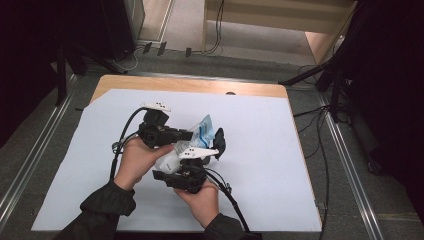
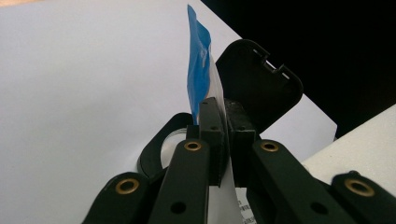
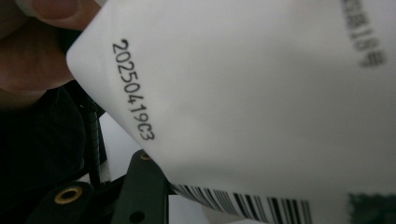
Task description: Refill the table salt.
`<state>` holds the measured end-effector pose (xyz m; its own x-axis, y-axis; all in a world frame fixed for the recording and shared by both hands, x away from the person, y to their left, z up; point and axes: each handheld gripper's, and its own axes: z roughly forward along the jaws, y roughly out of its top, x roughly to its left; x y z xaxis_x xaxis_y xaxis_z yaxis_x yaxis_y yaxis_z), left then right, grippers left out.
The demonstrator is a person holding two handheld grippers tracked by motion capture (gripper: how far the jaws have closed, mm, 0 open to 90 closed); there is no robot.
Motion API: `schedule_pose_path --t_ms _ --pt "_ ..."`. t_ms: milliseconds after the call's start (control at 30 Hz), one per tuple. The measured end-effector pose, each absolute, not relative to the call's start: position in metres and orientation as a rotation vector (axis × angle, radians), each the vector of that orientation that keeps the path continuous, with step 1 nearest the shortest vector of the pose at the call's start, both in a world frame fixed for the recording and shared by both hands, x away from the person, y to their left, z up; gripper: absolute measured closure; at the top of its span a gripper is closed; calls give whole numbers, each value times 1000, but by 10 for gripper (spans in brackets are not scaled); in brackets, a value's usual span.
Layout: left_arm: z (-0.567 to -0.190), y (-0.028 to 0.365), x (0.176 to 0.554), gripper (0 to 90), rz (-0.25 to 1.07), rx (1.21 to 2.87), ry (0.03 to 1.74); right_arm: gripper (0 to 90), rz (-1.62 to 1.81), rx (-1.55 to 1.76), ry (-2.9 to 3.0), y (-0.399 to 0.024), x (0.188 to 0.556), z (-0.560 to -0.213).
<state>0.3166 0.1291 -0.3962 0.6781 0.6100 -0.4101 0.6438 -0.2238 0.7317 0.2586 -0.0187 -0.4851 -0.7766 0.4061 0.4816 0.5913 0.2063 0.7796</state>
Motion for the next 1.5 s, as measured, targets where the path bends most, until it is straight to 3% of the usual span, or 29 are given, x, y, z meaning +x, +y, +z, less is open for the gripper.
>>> schedule_pose_path --t_ms 1500 --pt "-402 129 319 887 -32 1900 980 651 -1580 -963 -2307 -21 263 -488"
